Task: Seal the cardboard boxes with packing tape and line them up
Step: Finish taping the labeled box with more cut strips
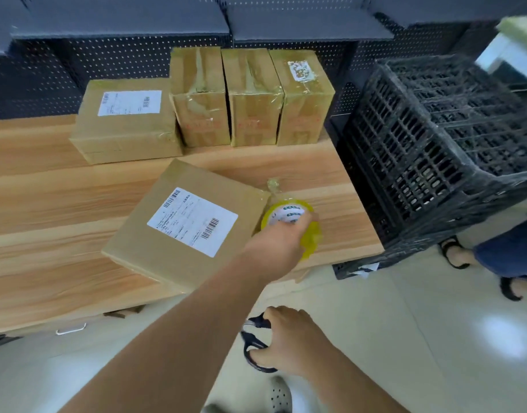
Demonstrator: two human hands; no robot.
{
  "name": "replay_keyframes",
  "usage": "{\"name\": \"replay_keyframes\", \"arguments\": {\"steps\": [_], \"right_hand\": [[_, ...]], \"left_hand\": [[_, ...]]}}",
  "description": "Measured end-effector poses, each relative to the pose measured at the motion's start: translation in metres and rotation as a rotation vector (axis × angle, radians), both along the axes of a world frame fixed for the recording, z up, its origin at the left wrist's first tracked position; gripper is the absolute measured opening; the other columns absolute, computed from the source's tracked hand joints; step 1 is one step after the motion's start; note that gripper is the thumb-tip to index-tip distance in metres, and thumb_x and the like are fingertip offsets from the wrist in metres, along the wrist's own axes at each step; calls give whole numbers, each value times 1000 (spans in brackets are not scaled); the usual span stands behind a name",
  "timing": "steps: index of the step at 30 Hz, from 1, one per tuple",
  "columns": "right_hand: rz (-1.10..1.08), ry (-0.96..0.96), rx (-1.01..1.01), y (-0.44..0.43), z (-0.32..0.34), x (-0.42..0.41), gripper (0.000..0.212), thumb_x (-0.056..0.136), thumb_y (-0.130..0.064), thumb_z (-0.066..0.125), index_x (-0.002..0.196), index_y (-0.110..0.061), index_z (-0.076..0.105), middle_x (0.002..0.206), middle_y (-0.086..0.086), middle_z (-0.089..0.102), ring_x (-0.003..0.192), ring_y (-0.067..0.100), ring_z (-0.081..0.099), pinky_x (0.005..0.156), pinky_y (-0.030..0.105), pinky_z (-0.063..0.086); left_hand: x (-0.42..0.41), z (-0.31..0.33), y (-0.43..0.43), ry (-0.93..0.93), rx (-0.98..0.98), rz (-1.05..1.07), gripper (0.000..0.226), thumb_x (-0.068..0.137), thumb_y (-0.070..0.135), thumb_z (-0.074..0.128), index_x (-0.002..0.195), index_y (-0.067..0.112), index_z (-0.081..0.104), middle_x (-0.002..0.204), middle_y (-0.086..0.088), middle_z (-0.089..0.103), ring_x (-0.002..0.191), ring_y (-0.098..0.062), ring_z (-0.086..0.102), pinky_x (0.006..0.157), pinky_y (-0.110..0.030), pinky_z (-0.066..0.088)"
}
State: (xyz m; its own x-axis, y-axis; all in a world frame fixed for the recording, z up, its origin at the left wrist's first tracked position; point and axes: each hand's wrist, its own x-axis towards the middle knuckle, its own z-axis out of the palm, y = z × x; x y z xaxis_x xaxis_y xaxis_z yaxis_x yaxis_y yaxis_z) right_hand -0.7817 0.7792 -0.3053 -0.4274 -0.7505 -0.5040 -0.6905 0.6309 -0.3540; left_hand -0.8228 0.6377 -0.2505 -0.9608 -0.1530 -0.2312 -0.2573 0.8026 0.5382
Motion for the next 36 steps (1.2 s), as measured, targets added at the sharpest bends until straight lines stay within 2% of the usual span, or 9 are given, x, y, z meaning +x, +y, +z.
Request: {"name": "replay_keyframes", "arguments": {"steps": [8, 11, 13, 14, 17, 20, 24, 28, 36], "right_hand": [[-84, 5, -94, 6, -15, -1, 47, 68, -59, 53, 97, -22, 57, 95, -10, 63, 85, 17, 60, 89, 36, 45], [-87, 2, -82, 6, -11, -4, 46, 71, -59, 57, 97, -22, 56, 92, -9, 60, 83, 19, 57, 88, 36, 42], [-94, -29, -62, 5, -7, -7, 47, 70, -60, 59, 99, -24, 57, 95, -10, 60, 87, 18, 57, 89, 35, 41], [-101, -46, -58, 4, -5, -8, 48, 68, -61, 59, 99, -25, 57, 96, -11, 60, 88, 17, 58, 90, 34, 41], [-98, -79, -45, 3, 3, -13, 48, 65, -62, 64, 96, -25, 57, 93, -11, 58, 86, 15, 56, 86, 31, 42], [-99, -113, -33, -1, 12, -15, 48, 64, -62, 70, 91, -24, 56, 85, -13, 53, 75, 7, 49, 80, 28, 38], [-134, -146, -31, -21, 15, -19, 56, 56, -71, 75, 89, -31, 52, 85, -19, 51, 81, -1, 49, 80, 24, 33], [-122, -153, 18, -42, 25, -22, 58, 56, -72, 77, 88, -33, 49, 81, -22, 46, 75, -5, 43, 70, 20, 28], [-52, -223, 297, -19, 16, -10, 69, 50, -80, 72, 92, -27, 57, 96, -10, 55, 91, 13, 53, 68, 24, 35]], "left_hand": [[-54, -54, 3, -244, -395, -155, 63, 93, 1, 47, 147, 21, 21, 118, -12, 57, 78, -29, 52, 49, -34, 38], [-50, -52, -11, 46, -198, -160, 49, 89, 20, 63, 133, 15, 44, 119, -11, 57, 103, -32, 55, 77, -37, 47], [-28, -42, -29, 369, -137, -48, 47, 81, 34, 67, 123, 16, 57, 125, -5, 58, 120, -29, 50, 97, -39, 40], [-13, -35, -41, 394, -156, 35, 51, 79, 42, 62, 124, 20, 57, 131, -1, 54, 128, -28, 45, 105, -42, 33], [38, -28, -71, -61, -253, 141, 71, 77, 63, 50, 141, 42, 31, 159, 7, 11, 148, -24, 0, 117, -57, 1], [70, -39, -85, -268, -374, 170, 84, 80, 73, 42, 146, 54, -5, 159, 14, -22, 147, -24, -20, 113, -64, -7], [76, -46, -113, -252, -358, 420, 88, 79, 85, 27, 151, 47, -6, 160, 13, -20, 148, -24, -17, 115, -62, -6], [74, -49, -134, -229, -359, 451, 90, 78, 87, 21, 152, 44, -7, 161, 11, -21, 148, -23, -18, 116, -61, -7], [64, -51, -166, -199, -358, 421, 92, 77, 88, 20, 153, 42, -4, 162, 9, -17, 148, -25, -19, 115, -62, -7]]}}
